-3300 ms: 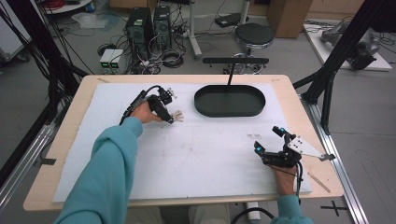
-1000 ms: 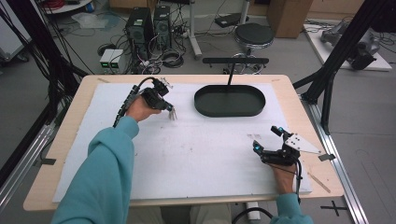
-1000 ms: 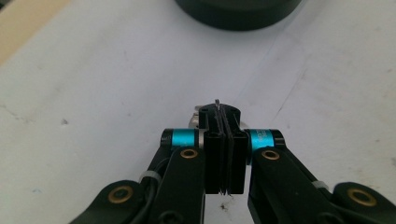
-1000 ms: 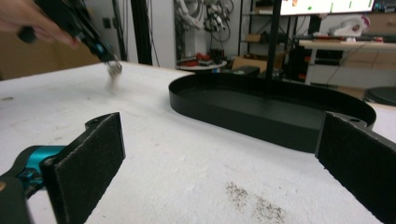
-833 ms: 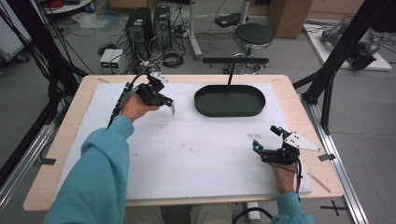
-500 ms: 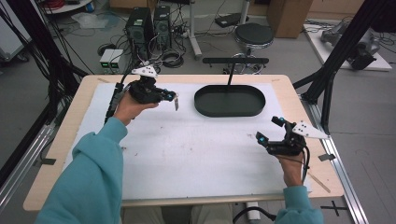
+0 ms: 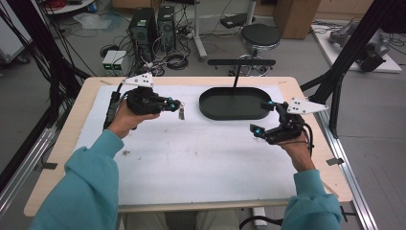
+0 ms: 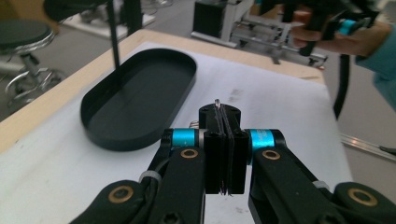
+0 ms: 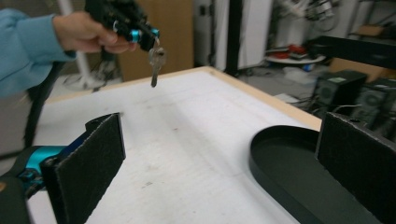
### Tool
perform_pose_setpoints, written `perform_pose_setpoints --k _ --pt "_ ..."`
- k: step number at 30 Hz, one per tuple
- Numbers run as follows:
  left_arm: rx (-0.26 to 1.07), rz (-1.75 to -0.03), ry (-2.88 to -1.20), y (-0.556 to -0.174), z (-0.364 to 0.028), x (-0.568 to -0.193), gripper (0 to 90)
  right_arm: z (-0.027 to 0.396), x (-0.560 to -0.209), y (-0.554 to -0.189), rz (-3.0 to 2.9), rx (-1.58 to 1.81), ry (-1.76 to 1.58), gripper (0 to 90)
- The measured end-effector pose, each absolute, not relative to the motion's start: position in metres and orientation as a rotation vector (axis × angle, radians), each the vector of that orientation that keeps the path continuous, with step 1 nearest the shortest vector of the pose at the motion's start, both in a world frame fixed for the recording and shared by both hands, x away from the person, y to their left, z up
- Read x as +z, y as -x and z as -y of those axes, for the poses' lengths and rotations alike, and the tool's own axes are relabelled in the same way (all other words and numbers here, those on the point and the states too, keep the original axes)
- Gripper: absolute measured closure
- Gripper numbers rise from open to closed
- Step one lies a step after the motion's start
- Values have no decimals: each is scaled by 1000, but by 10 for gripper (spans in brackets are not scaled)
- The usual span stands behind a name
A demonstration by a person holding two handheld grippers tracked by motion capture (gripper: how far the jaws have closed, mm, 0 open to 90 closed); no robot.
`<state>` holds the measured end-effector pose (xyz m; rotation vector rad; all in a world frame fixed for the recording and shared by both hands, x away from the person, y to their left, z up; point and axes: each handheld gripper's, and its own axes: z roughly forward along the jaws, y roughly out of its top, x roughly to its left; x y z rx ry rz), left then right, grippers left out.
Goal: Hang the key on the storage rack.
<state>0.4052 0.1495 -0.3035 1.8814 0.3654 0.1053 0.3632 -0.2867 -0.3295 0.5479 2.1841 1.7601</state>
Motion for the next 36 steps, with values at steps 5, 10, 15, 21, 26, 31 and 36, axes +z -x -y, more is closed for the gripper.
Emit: perform_pose_setpoints --k 5,10,15,21,26,31,36 --pt "85 -309 -1867 -392 -146 -304 883 267 -315 -368 -2221 1773 -482 7" --pt "68 -262 -1857 -381 -142 -304 883 251 -303 -371 -2257 1797 -409 7" --pt "49 -243 -1839 -372 -137 -310 882 232 -294 -373 -2313 1788 -323 7" --pt "33 -218 -1814 -365 -134 -317 883 211 -290 -374 -2372 1797 -212 36" --pt "19 -201 -1801 -362 -134 -320 882 194 -290 -377 -2412 1794 -164 46" --pt "7 -191 -1785 -362 -134 -319 882 180 -292 -382 -2441 1808 -107 85" --pt "1 -180 -1788 -360 -134 -318 882 168 -295 -383 -2480 1824 -48 160"
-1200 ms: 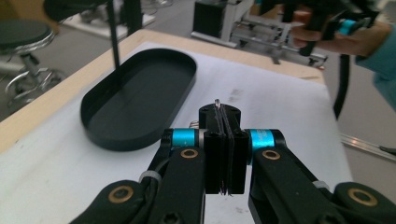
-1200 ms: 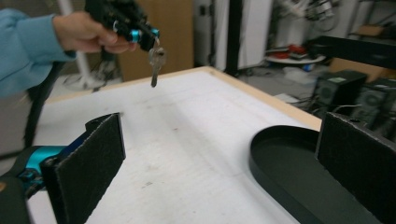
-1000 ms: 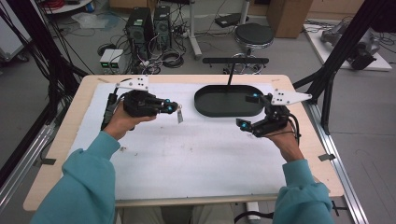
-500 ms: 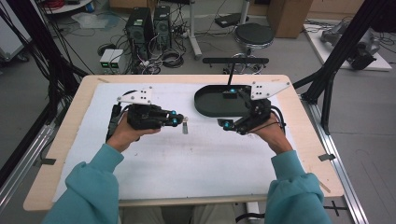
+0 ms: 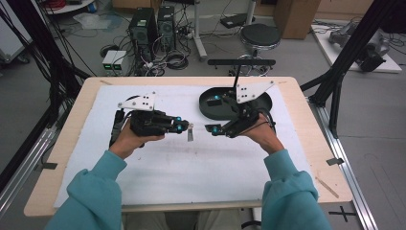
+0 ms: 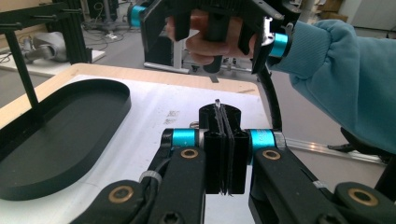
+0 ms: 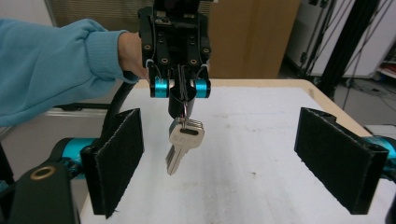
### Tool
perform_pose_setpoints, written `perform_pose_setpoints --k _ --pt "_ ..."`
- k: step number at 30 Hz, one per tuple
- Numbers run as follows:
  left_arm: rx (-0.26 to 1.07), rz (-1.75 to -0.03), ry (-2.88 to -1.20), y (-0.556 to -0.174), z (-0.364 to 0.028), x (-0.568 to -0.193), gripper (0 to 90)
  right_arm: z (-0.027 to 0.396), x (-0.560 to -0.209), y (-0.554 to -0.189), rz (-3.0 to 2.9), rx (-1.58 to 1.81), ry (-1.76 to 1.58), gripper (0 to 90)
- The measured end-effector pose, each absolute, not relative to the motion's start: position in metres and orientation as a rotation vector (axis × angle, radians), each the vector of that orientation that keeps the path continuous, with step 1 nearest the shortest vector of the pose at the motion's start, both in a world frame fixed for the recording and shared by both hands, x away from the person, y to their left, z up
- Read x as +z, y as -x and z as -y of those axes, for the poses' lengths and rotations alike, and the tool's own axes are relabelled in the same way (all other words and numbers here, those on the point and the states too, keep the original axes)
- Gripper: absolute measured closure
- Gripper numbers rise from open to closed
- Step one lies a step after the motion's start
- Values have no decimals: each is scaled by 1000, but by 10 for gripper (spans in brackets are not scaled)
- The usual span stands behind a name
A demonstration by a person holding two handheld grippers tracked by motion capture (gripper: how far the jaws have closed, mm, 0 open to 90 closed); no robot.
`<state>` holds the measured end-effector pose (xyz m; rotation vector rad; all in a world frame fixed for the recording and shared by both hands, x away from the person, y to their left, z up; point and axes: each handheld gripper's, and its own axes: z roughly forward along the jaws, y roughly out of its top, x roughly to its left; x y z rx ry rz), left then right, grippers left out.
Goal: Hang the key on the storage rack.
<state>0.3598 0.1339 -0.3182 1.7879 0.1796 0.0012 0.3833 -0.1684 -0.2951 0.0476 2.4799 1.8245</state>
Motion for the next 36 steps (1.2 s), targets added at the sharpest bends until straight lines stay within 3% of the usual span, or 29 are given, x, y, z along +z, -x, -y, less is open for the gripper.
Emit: perform_pose_setpoints --k 8,20,36 --pt "-14 -162 -1788 -359 -132 -319 882 154 -299 -385 -2538 1816 38 281" --pt "-27 -144 -1786 -359 -129 -320 882 151 -303 -386 -2630 1833 56 548" --pt "-29 -136 -1788 -360 -129 -320 882 148 -306 -386 -2686 1838 79 754"
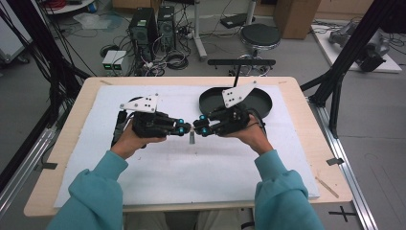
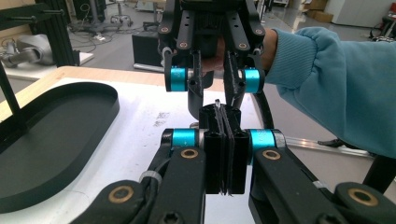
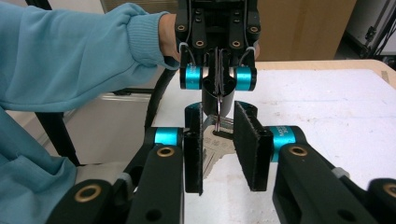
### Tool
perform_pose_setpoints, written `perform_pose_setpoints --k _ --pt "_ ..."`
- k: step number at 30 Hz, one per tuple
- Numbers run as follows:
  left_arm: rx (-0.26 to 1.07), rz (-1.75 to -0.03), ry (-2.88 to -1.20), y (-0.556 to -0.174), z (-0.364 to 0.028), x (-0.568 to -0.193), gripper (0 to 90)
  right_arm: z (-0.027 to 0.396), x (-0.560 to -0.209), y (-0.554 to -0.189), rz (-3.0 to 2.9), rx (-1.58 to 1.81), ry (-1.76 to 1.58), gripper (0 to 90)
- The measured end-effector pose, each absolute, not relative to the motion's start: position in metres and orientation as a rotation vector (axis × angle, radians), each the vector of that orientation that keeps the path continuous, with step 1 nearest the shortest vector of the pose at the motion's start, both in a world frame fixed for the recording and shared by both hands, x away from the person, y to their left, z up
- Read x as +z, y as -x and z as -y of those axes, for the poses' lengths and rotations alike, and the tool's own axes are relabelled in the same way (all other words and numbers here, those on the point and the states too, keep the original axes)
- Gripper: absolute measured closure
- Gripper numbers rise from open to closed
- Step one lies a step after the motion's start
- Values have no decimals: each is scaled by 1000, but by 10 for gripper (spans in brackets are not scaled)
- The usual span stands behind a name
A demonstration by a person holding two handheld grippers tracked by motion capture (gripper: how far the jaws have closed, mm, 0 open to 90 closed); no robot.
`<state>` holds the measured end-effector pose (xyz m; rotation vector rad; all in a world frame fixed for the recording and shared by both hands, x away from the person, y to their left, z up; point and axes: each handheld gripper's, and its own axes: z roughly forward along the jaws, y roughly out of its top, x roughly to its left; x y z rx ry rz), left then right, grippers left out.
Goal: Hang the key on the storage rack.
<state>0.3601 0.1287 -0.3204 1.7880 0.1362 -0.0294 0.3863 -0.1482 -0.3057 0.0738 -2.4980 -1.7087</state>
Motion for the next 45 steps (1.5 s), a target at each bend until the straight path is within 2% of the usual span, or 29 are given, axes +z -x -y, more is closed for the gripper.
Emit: perform_pose_setpoints --k 7,31,32,34,36,38,40,41,45 --pt "-38 -132 -1786 -361 -128 -321 883 148 -305 -385 2514 -1699 -64 841" --pt "-65 -134 -1779 -365 -127 -325 872 147 -304 -383 2544 -1658 -8 890" --pt "-63 -152 -1779 -365 -127 -325 849 147 -304 -383 2546 -1663 -2 891" --pt "0 -159 -1787 -366 -129 -327 661 148 -304 -384 2545 -1663 16 890" --pt "13 -169 -1778 -368 -132 -328 509 150 -302 -386 2555 -1676 22 890" --pt "92 -249 -1794 -368 -138 -328 286 153 -300 -387 2564 -1678 53 890" --pt "155 -301 -1797 -367 -145 -328 107 157 -298 -388 2566 -1680 94 889" --pt "204 -325 -1795 -367 -149 -328 50 158 -296 -390 2566 -1693 106 890" --pt "291 -374 -1782 -361 -172 -333 17 166 -291 -394 2587 -1704 172 889"
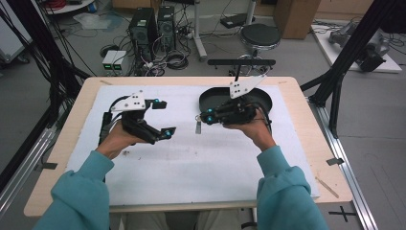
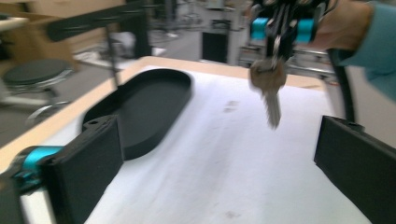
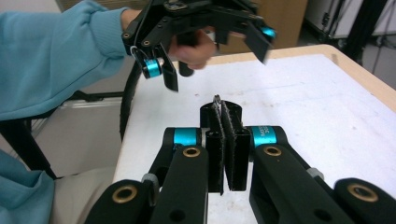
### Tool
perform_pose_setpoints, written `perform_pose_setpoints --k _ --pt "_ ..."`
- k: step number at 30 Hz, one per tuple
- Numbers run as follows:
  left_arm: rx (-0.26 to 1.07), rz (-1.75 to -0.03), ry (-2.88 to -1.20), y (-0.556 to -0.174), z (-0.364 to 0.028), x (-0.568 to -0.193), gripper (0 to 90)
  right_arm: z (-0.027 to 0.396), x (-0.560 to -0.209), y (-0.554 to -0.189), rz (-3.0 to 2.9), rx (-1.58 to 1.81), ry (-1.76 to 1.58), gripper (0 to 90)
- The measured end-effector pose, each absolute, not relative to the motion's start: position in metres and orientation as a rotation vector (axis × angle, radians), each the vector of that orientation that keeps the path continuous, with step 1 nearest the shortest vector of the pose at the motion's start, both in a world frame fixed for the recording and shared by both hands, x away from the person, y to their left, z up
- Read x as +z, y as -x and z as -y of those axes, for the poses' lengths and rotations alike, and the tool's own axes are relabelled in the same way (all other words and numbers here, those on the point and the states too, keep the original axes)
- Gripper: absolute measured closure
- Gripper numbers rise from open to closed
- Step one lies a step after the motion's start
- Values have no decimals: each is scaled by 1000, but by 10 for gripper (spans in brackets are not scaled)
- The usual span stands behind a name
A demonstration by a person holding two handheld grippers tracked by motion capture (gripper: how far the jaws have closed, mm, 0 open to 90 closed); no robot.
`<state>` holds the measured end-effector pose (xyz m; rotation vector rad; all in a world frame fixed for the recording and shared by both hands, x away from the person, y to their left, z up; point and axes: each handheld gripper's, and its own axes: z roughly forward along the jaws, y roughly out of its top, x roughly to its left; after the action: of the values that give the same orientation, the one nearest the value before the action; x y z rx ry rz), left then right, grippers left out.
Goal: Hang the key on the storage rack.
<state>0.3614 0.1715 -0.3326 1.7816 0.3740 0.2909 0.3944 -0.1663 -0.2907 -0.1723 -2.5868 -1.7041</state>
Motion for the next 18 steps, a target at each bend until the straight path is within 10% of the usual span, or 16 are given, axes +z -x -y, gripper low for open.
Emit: perform_pose_setpoints --k 18 --pt "476 -520 -1661 -312 -246 -382 17 206 -256 -435 2765 -1628 481 889"
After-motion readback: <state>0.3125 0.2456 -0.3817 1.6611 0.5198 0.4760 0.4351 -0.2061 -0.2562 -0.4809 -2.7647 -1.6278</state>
